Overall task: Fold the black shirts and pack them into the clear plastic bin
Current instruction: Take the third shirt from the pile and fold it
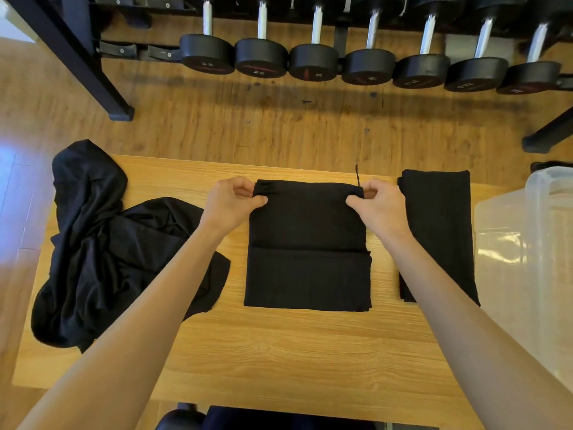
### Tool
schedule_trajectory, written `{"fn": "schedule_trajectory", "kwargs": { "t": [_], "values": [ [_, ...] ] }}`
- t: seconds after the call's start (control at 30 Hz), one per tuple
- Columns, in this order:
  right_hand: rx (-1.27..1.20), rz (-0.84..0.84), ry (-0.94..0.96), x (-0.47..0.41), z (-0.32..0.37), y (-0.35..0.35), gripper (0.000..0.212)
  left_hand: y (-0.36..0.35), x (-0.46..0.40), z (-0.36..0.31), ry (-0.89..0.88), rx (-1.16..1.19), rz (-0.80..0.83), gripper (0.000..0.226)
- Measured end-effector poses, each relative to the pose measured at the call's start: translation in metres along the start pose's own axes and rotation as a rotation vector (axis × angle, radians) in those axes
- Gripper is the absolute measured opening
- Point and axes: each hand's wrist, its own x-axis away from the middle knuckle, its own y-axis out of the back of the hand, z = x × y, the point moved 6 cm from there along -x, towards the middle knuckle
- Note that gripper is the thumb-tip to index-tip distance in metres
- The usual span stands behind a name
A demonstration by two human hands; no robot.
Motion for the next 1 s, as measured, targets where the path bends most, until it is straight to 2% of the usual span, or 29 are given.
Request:
{"fn": "schedule_trajectory", "kwargs": {
  "t": [0.1,0.23,0.43,0.57,0.73,1.0],
  "values": [
    [-0.165,0.114,-0.005,0.005,0.004,0.007,0.017,0.004,0.009,-0.002,0.009,0.188,0.094,0.011],
    [-0.205,0.186,0.076,0.024,0.004,0.016,0.044,0.008,0.029,-0.006,-0.063,0.269,0.172,0.017],
    [-0.136,0.112,0.32,0.077,-0.01,0.018,0.037,0.012,0.079,0.005,-0.302,0.088,0.134,0.015],
    [0.106,-0.049,0.492,0.109,-0.029,0.013,0.029,0.006,0.11,0.025,-0.516,-0.039,0.111,0.022],
    [0.339,-0.132,0.661,0.135,-0.049,-0.003,0.031,-0.01,0.128,0.058,-0.554,-0.264,0.048,0.025],
    [0.495,-0.194,0.713,0.145,-0.072,-0.019,0.03,-0.021,0.138,0.079,-0.632,-0.42,-0.032,0.017]
  ]
}}
